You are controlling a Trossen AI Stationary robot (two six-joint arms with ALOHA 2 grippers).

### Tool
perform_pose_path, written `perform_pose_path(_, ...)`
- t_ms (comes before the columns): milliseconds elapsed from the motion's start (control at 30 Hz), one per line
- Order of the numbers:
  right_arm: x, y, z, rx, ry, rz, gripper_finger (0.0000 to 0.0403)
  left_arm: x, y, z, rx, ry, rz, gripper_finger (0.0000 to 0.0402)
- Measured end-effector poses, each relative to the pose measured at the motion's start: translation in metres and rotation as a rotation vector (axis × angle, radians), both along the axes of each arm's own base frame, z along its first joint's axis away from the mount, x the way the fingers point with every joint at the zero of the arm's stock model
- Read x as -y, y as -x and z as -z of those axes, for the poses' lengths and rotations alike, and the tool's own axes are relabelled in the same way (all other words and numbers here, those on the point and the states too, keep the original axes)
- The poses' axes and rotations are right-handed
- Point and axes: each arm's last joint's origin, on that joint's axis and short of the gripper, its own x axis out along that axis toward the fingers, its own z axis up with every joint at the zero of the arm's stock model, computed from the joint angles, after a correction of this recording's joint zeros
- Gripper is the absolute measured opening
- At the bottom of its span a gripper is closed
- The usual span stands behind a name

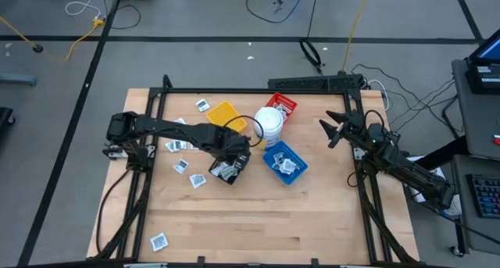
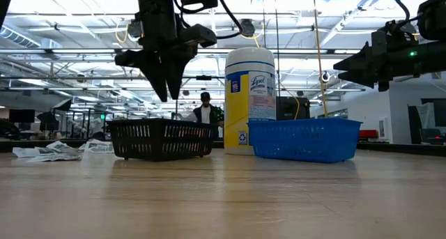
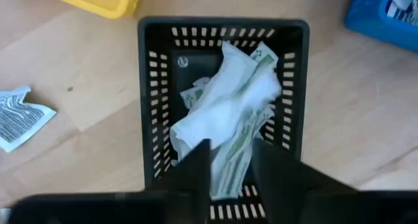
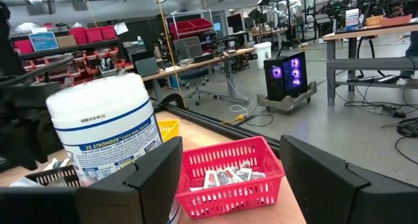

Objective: Pick & Place First Aid Supplies
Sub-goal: Put the bandage pack into the black bin, then put the towelette pack into the yellow bin

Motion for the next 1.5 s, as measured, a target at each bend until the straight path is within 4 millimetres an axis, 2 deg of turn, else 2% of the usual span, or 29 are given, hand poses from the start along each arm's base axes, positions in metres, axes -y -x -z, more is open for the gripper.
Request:
perform_pose_path(267,0.000,0.000,0.000,0.000,0.000,0.000,0.0254,0.000,-0.001,0.000,0.010,0.029,0.040,0.0257)
perform_pose_path(367,0.000,0.000,0.000,0.000,0.000,0.000,0.0254,0.001,-0.001,0.000,0.012,0.031,0.044,0.0290)
perform_pose_path(500,0.000,0.000,0.000,0.000,0.000,0.000,0.0254,0.002,0.003,-0.005,0.005,0.073,0.092,0.0315)
perform_pose_path(767,0.000,0.000,0.000,0.000,0.000,0.000,0.0254,0.001,0.030,-0.022,-0.110,0.183,0.181,0.0313)
perform_pose_path(1033,0.000,0.000,0.000,0.000,0.000,0.000,0.0254,0.007,0.045,-0.026,-0.205,0.233,0.269,0.0292)
perform_pose_path(1133,0.000,0.000,0.000,0.000,0.000,0.000,0.0254,0.024,0.051,-0.021,-0.189,0.230,0.309,0.0288)
perform_pose_path(1500,0.000,0.000,0.000,0.000,0.000,0.000,0.0254,0.092,0.111,0.013,-0.272,0.333,0.371,0.0294)
